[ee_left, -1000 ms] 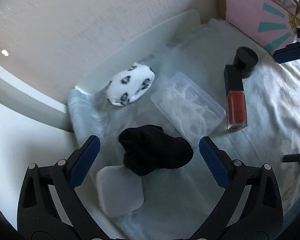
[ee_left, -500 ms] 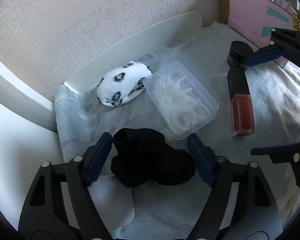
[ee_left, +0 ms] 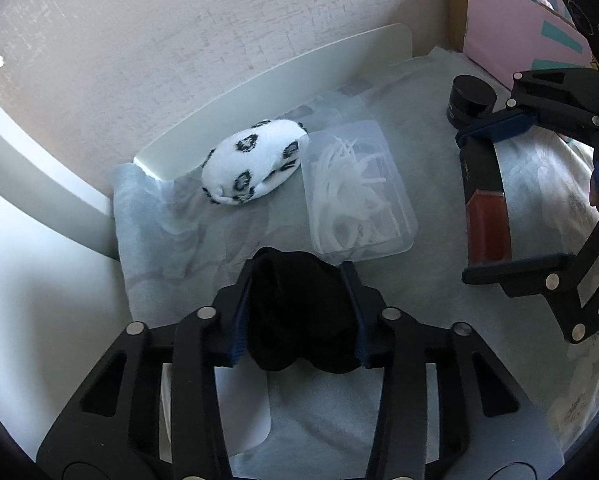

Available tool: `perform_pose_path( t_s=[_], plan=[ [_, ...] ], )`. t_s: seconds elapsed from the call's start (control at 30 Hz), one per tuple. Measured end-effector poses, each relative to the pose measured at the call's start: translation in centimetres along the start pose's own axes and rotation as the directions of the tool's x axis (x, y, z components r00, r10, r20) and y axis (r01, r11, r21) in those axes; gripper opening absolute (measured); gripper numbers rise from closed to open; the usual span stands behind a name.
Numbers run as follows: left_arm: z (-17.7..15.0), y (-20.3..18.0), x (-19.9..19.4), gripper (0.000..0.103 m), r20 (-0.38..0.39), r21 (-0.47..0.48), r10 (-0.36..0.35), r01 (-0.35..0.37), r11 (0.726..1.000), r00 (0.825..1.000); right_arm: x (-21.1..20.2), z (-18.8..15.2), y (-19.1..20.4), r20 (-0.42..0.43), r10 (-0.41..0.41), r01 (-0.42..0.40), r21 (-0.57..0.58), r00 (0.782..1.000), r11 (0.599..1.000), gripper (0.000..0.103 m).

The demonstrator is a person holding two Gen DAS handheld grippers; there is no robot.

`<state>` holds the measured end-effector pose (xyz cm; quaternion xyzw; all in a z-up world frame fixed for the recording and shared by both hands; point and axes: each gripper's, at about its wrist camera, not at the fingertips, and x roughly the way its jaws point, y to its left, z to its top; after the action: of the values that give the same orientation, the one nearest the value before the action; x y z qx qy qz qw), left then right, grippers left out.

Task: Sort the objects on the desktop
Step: 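Lift and carry the hair tie and red bottle over the cardboard box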

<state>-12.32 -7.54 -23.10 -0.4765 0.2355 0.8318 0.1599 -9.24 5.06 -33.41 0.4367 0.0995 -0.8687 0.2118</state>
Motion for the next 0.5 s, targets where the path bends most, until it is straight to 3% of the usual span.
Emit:
perform_pose_path(
  t_s=[0.2, 0.5],
  plan=[
    [0.6, 0.4, -1.5, 0.023, 0.012, -0.027, -0.006, 0.007, 1.0, 1.0, -0.6, -0.1, 0.5, 0.012, -0.019, 0.019, -0.008, 1.0, 1.0, 0.08],
    [2.1, 1.2, -5.1, 0.023, 0.047, -0.036, 0.02, -0.019, 0.999, 0.999, -2.4, 0.1, 0.6, 0.029, -0.008, 0.007, 0.027, 1.0, 1.0, 0.08]
  ],
)
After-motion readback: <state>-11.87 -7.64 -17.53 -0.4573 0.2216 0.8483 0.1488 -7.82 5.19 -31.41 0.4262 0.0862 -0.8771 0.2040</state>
